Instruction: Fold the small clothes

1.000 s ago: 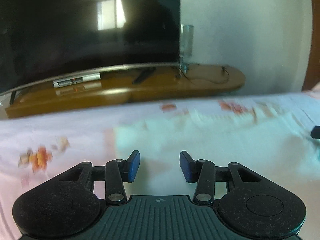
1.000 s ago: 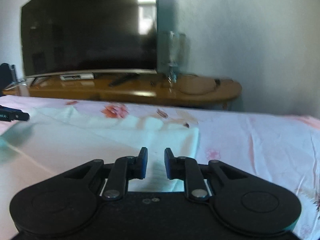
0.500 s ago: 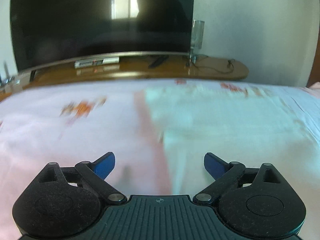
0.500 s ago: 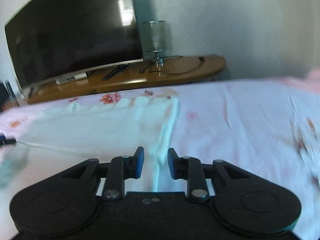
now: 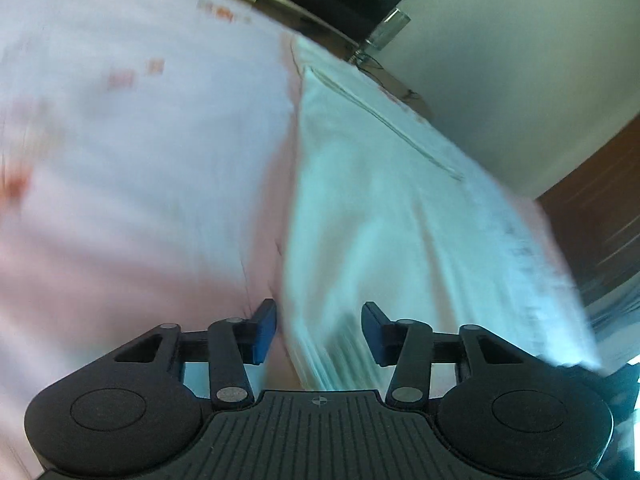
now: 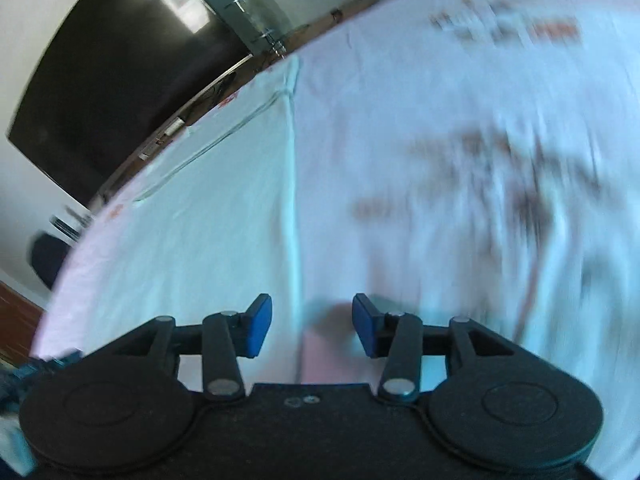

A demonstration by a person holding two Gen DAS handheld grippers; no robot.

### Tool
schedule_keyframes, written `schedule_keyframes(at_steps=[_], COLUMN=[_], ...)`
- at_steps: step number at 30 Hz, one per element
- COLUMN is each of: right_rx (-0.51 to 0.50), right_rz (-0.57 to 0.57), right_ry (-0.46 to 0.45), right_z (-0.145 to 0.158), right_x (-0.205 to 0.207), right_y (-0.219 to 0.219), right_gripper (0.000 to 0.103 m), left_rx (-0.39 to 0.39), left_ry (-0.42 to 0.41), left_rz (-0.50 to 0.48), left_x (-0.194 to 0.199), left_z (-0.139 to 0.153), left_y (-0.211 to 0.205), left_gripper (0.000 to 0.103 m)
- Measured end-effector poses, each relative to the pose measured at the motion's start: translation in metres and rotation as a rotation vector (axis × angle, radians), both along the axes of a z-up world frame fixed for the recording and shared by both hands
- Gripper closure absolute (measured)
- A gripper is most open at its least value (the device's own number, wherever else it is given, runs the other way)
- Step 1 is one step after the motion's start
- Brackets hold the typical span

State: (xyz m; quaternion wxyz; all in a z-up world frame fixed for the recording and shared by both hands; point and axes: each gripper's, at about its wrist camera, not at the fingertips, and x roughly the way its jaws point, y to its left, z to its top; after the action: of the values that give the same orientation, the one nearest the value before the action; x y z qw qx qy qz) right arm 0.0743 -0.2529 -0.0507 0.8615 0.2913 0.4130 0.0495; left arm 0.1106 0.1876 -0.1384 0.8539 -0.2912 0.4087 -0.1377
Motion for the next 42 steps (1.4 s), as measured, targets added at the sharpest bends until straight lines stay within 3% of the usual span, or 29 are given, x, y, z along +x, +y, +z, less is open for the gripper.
schedule_keyframes(at_steps=[7, 9, 11, 14, 15, 16, 17, 21, 24, 25, 27, 29, 42], right_rx=[0.163, 0.205, 0.259, 0.260, 0.248, 0.237, 0.210, 0.136, 0.113, 0.104, 0.036, 0.093, 0.037], right_rz=[0.012, -0.009, -0.036, -0.025, -0.016, -0.009, -0.005, 0.041, 0.053, 0.060, 0.063, 0.035, 0.069], right_ry=[0.002, -0.005, 0.006, 0.024, 0.026, 0.026, 0.030, -0.055, -0.117, -0.113, -0.030, -0.035, -0.030], right_z=[-0.013, -0.018, -0.025, -0.029, -0.030, -0.030, -0.029, -0.003, 0.010, 0.005, -0.015, -0.027, -0.017], right_x=[-0.012, -0.003, 0.005, 0.015, 0.013, 0.014, 0.015, 0.003, -0.008, -0.010, -0.003, -0.002, 0.002], right_y=[0.015, 0.013, 0.008, 0.010, 0.010, 0.012, 0.014, 0.021, 0.017, 0.015, 0.018, 0.016, 0.019], right_gripper=[0.060, 0.061, 0.068, 0.079, 0.083, 0.088, 0.098, 0.098, 0.098, 0.098, 0.098, 0.099, 0.098], left_rx=[-0.230, -0.252, -0.237, -0.164, -0.142, -0.119, -0.123, -0.115, -0.052, -0.026, -0.085, -0.080, -0.077], left_ry=[0.037, 0.037, 0.030, 0.026, 0.025, 0.027, 0.013, -0.105, -0.081, -0.060, -0.087, -0.091, -0.098], left_rz=[0.031, 0.038, 0.023, -0.006, -0.008, -0.002, -0.002, -0.015, -0.024, -0.026, 0.007, 0.019, 0.051], left_x=[-0.003, 0.003, 0.008, 0.016, 0.017, 0.018, 0.016, -0.001, -0.002, 0.000, -0.001, -0.002, -0.016], left_z=[-0.029, -0.033, -0.032, -0.024, -0.024, -0.024, -0.021, -0.001, -0.012, -0.022, -0.031, -0.031, -0.029], left_y=[0.005, 0.004, -0.002, -0.013, -0.015, -0.015, -0.013, -0.007, -0.009, -0.012, -0.009, -0.010, -0.009], left_gripper=[0.057, 0.057, 0.058, 0.079, 0.096, 0.098, 0.098, 0.099, 0.099, 0.099, 0.099, 0.099, 0.099])
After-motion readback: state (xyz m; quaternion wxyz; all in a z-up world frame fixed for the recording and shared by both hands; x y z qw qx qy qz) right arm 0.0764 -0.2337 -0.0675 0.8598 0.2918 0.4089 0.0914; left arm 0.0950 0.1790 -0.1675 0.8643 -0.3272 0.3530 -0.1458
